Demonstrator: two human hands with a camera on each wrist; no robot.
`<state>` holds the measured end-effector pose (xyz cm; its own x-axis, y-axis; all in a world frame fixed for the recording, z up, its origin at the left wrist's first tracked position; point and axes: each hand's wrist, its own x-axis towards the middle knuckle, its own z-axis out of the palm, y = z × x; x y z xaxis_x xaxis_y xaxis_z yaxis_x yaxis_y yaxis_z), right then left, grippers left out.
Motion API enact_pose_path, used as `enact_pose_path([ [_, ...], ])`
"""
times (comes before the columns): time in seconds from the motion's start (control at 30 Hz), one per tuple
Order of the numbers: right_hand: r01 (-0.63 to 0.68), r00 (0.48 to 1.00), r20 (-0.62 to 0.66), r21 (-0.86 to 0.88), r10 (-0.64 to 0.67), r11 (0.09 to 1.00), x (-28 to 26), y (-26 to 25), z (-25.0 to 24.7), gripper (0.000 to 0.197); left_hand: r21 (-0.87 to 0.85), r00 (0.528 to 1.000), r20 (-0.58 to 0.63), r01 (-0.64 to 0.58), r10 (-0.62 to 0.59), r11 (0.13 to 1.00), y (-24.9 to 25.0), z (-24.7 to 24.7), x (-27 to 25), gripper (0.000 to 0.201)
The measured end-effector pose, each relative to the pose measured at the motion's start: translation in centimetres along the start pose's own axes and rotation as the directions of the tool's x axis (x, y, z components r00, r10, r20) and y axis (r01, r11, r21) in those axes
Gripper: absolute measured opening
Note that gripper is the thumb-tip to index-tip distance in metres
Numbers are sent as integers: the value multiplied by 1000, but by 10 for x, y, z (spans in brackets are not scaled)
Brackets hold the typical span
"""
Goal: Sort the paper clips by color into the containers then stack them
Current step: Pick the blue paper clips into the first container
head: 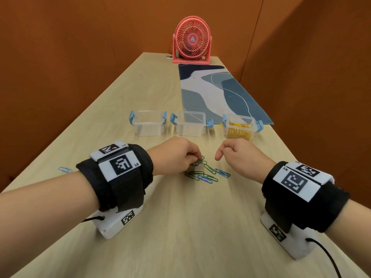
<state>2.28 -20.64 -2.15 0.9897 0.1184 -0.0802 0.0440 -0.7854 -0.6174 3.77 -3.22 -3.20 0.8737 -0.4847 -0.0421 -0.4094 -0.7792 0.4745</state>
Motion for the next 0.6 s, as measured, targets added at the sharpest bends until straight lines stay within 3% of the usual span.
enact_pose_path([
  [0.2, -1, 998, 58, -48, 4, 999, 2, 0, 1, 32, 151, 1000, 16, -15, 13, 988, -2, 2, -2, 22],
  [0.37, -36, 988, 142, -188, 64, 981, 2, 5, 3, 17, 135, 982, 94, -175, 163, 975, 4, 4, -3, 21],
  [0.43, -61, 978, 182, -210, 100, 976, 1, 5, 3, 19, 131, 977, 134, -186, 168, 974, 6, 6, -2, 22],
  [0.6, -69, 973, 199, -230, 116, 971, 2, 5, 2, 18, 175, 977, 102, -205, 190, 963, 3, 5, -1, 14],
])
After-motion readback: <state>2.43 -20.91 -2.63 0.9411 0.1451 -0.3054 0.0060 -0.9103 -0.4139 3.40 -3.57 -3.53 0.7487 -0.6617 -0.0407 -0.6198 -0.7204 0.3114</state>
